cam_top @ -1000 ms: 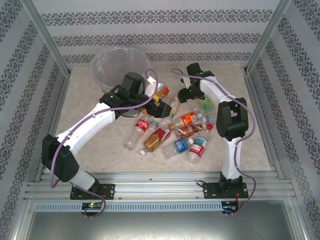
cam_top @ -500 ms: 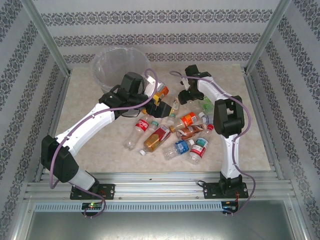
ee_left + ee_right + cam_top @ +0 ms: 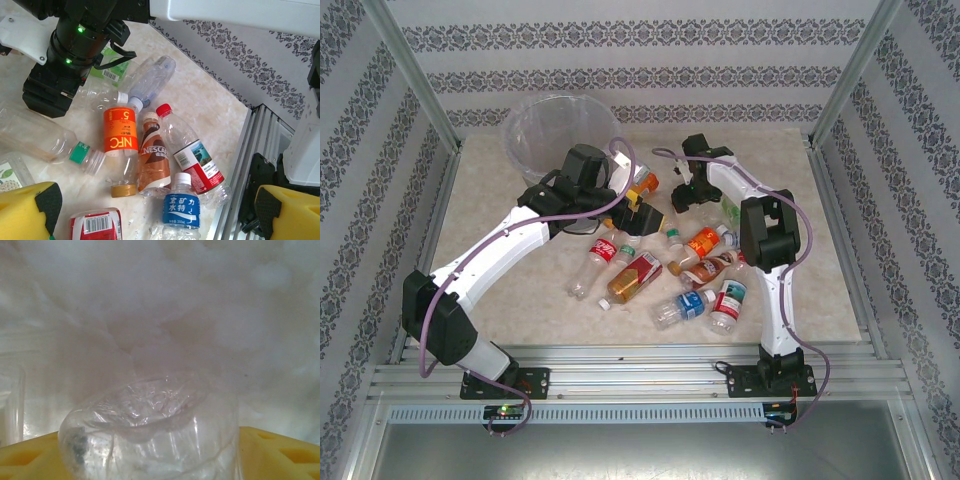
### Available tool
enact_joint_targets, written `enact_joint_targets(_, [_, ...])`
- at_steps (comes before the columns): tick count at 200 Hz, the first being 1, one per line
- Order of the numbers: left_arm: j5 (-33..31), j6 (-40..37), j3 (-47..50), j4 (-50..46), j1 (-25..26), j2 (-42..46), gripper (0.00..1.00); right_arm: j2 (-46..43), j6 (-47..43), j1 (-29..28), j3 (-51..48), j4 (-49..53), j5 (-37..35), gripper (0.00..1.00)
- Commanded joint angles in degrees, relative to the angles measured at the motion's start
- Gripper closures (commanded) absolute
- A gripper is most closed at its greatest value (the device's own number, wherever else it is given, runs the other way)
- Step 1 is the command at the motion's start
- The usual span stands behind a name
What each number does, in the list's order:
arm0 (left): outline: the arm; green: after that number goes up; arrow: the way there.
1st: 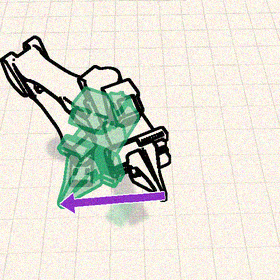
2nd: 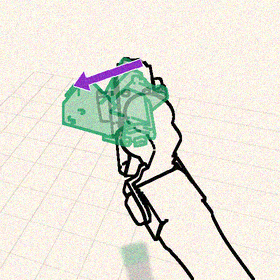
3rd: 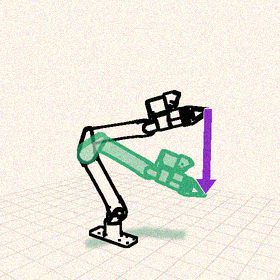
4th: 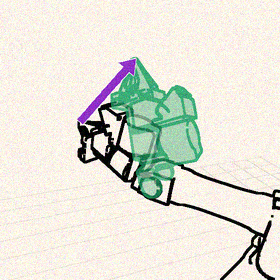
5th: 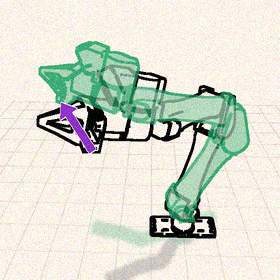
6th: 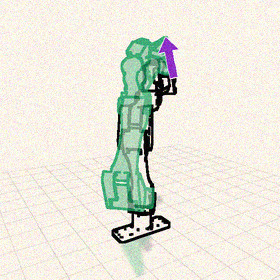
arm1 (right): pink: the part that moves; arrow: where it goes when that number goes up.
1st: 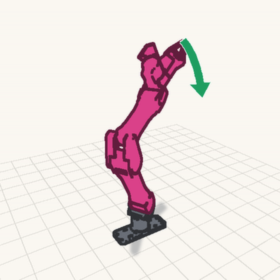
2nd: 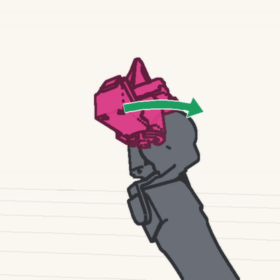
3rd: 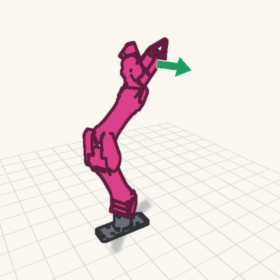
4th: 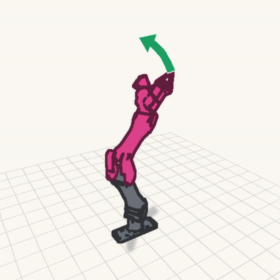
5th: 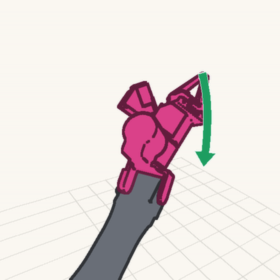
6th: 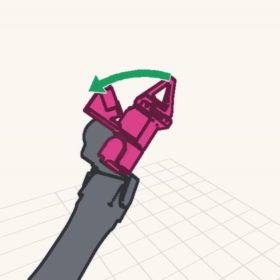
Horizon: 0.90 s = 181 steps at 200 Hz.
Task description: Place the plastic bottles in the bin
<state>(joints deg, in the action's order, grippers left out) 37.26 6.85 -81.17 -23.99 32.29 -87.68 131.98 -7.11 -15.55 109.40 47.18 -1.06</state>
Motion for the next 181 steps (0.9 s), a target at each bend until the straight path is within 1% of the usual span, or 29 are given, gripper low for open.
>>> enact_joint_targets(1, [0.1,-0.44,-0.66,0.8,0.69,0.41,0.0,0.73,-0.63,-0.64,1.5,0.6,-1.68,0.26])
enact_joint_targets(19, [0.12,-0.35,-0.74,0.78,0.67,0.4,0.0,0.34,-0.44,-0.62,1.19,-0.37,-2.34,0.33])
enact_joint_targets(48, [-0.06,0.2,-0.75,1.09,0.67,0.41,0.0,-2.03,0.25,-0.61,0.4,-2.92,-2.79,0.35])
enact_joint_targets(62, [-0.04,0.76,-0.65,1.39,0.68,0.32,0.0,-3.8,0.67,-0.61,-0.26,-4.69,-3.85,0.39])
enact_joint_targets(93, [-0.56,2.04,-0.59,2.3,0.67,0.06,0.0,-8.89,2.39,-0.35,-1.86,-9.21,-4.44,0.39])
enact_joint_targets(125, [-0.96,5.64,-0.57,4.34,0.67,-0.75,0.0,-14.63,5.64,-0.16,-3.43,-11.14,-1.94,0.39])
enact_joint_targets(145, [-1.68,8.44,-0.89,5.26,0.67,-1.38,0.0,-19.01,9.3,0.42,-4.94,-11.25,2.57,0.39])
enact_joint_targets(161, [-2.79,11.07,0.04,7.94,0.67,-1.38,0.0,-23.18,13.23,1.51,-7.86,-13.05,9.53,0.39])
enact_joint_targets(181, [-3.96,15.14,2.06,13.98,0.67,-1.32,0.0,-28.32,18.23,2.67,-11.88,-16.13,17.61,0.39])
